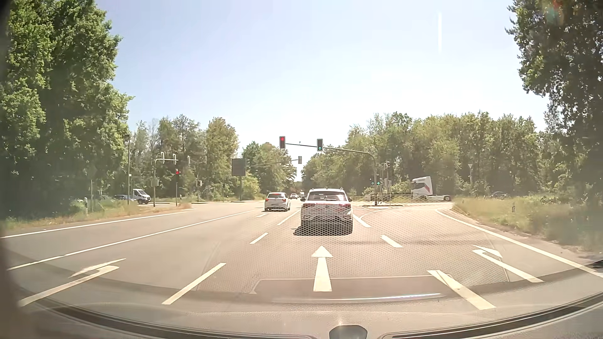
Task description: Follow the waypoints while adhering to traffic rules and regulations
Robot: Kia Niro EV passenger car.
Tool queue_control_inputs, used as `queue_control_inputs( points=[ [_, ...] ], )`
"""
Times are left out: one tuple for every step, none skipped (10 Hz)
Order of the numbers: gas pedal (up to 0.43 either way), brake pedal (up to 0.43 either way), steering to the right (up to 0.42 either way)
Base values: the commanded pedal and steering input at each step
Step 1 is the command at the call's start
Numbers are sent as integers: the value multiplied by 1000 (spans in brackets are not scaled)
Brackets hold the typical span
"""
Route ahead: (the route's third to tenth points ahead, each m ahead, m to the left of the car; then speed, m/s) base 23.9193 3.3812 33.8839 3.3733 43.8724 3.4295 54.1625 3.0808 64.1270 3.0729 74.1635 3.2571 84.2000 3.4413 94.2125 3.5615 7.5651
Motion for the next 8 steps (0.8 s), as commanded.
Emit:
queue_control_inputs(
  points=[
    [268,30,-1],
    [260,30,-1],
    [248,30,-1],
    [228,30,-1],
    [220,30,-1],
    [209,30,-1],
    [197,30,-1],
    [177,30,-1]
  ],
)
